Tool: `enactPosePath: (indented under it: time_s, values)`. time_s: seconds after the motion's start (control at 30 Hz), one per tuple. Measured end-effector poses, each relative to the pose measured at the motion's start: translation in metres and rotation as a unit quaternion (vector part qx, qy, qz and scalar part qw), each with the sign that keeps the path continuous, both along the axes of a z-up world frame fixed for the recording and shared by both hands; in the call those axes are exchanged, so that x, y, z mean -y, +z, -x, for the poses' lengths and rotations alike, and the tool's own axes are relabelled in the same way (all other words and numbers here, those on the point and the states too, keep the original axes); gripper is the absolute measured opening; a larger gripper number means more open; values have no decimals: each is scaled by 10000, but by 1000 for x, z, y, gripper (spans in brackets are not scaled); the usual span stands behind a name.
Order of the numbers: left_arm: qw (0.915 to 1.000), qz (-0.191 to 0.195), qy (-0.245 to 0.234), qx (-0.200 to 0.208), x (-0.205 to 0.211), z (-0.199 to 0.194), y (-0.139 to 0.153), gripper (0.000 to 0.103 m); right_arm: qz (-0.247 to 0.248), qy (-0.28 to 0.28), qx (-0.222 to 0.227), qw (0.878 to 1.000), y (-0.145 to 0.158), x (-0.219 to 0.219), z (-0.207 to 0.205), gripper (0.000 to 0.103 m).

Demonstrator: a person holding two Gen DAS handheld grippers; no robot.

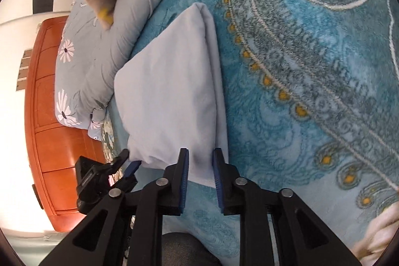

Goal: Fold clothes
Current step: 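Tuck the folded shirt edge with the right gripper and withdraw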

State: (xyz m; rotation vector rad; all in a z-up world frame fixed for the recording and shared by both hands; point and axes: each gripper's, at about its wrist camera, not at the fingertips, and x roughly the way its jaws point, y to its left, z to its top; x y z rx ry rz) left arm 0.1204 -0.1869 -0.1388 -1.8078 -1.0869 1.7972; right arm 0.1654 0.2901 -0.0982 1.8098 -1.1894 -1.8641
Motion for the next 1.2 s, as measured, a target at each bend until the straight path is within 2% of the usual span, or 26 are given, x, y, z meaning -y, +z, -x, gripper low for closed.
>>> enactPosePath:
  time_s: [0.03, 0.1, 0.17, 0.3, 0.37, 0.43, 0.47, 0.53, 0.63, 0.7, 0.77, 0.8, 0.87, 0.93, 0.97, 1.03, 1.07, 1.13, 1.17, 1.2]
  values:
    - [10000, -34, 52, 36, 0, 0, -2, 28, 27, -11, -1, 10000, 1, 0, -1, 7]
    - [9997, -117, 179, 70, 1, 0, -4, 13, 15, 23, -23, 10000, 4, 2, -1, 4]
    - [9996, -119, 245, 33, 2, 1, -1, 6, -111, 176, -103, 9997, 12, 4, 0, 3]
    - [9991, -196, 297, -229, 5, 5, 21, 5, -36, 239, -424, 9988, 36, 6, 2, 2]
    - [9976, -301, 283, -554, 9, 4, 42, 5, -5, 319, -688, 9971, 54, 6, -2, 2]
    - [9970, -188, 185, -724, 12, 2, 51, 5, -56, 450, -803, 9957, 60, 7, -7, 2]
    - [9971, -94, 130, -747, 13, 0, 52, 5, -131, 529, -749, 9957, 56, 9, -10, 2]
    - [9986, 214, 31, -491, 12, -3, 30, 5, -399, 606, -481, 9962, 37, 4, -11, 2]
    - [9989, 458, 66, -54, 16, -11, -6, 5, -422, 355, -135, 9984, 11, -1, -16, 2]
    - [9993, 325, 209, -23, 23, -14, -11, 5, -479, 367, -179, 9980, 11, -4, -17, 2]
    - [9969, 774, 136, -96, 26, -13, -9, 5, -560, 475, -205, 9971, 15, -3, -15, 2]
    - [9944, 1051, 47, -100, 28, -11, -10, 0, -601, 519, -204, 9966, 17, -2, -13, 2]
    - [9965, 831, 123, -43, 35, -10, -12, 0, -562, 520, -165, 9969, 14, 1, -8, 2]
    - [9962, 858, 112, -121, 38, -9, -8, 0, -576, 547, -168, 9967, 10, 4, -7, 2]
    - [9959, 879, 94, -190, 39, -8, -4, 0, -557, 563, -144, 9968, 10, 3, -8, 3]
    - [9970, 661, 63, -398, 39, -3, 7, 0, -670, 595, -133, 9959, 9, 5, -9, 5]
    - [9966, 619, 287, -458, 38, 1, 11, 5, -720, 628, -174, 9953, 12, 4, -8, 5]
    - [9963, 605, 153, -590, 34, 13, 17, 9, -778, 570, -373, 9946, 20, -5, -9, 5]
    - [9960, 601, 88, -654, 32, 19, 19, 19, -784, 529, -481, 9944, 23, -9, -9, 6]
    - [9954, 666, 45, -692, 29, 27, 21, 38, -770, 457, -566, 9944, 25, -13, -6, 15]
